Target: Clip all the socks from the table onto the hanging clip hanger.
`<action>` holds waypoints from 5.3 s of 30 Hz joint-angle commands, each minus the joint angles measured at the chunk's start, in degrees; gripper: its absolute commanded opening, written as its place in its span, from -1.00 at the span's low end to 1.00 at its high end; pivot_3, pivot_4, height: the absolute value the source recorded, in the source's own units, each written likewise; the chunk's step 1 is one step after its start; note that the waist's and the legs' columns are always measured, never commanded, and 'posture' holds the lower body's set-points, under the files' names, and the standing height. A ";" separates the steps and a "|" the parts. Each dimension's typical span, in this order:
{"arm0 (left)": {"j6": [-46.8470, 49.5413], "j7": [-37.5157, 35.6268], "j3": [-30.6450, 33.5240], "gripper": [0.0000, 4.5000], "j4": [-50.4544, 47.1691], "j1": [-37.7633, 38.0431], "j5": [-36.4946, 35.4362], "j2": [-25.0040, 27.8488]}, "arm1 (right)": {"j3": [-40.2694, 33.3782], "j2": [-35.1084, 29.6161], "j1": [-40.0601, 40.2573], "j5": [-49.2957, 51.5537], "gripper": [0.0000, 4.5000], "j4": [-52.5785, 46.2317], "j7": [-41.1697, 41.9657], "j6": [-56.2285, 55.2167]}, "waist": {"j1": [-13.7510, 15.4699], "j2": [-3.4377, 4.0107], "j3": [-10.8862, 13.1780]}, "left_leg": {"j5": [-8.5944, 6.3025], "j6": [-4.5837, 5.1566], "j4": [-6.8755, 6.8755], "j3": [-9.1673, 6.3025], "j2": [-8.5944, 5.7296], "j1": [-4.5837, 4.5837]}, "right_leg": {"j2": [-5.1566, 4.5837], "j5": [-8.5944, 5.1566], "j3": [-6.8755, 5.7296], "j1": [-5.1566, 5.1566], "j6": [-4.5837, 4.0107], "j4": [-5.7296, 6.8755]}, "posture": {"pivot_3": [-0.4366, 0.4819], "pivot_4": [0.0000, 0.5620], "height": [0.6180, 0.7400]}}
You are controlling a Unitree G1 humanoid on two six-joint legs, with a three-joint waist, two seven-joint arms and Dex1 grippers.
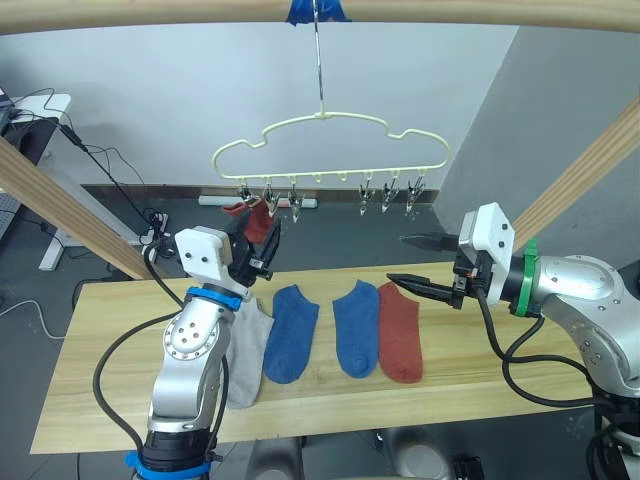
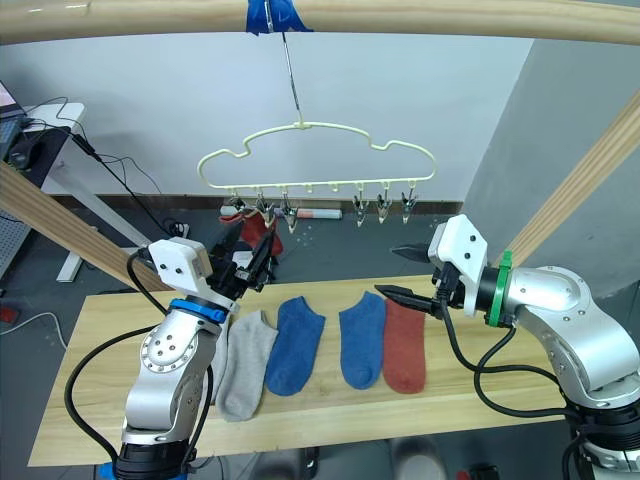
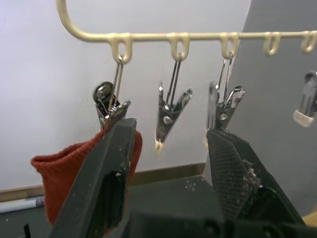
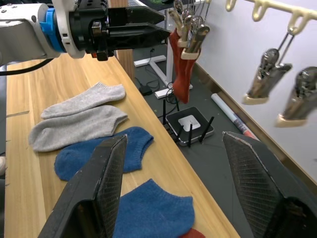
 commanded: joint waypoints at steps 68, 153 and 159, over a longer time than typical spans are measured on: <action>-6.83 0.00 0.43 -0.11 6.40 -6.54 0.30 -2.26 | -3.45 -1.93 0.73 5.38 0.43 -3.37 -5.23 1.61 | -1.45 -0.20 0.55 | 0.00 0.00 -0.02 0.01 0.00 -0.02 | 0.02 -0.01 0.00 0.01 0.02 -0.08 | -0.72 0.10 1.00; -7.52 0.05 0.58 -0.92 7.80 -9.92 1.13 -2.65 | -3.25 -2.04 1.39 5.70 0.43 -3.85 -5.82 1.85 | -1.55 -0.32 0.74 | 0.00 0.00 -0.02 0.01 0.00 -0.03 | 0.01 -0.01 -0.01 0.02 0.02 -0.09 | -0.73 0.12 1.00; -7.19 -0.63 0.84 -0.95 7.02 -9.07 1.05 -1.98 | -1.80 -2.92 3.17 3.56 0.43 -4.10 -6.72 2.43 | -1.54 -0.33 0.74 | 0.00 0.00 -0.02 0.01 0.00 -0.03 | 0.01 -0.01 0.00 0.02 0.02 -0.10 | -0.72 0.12 1.00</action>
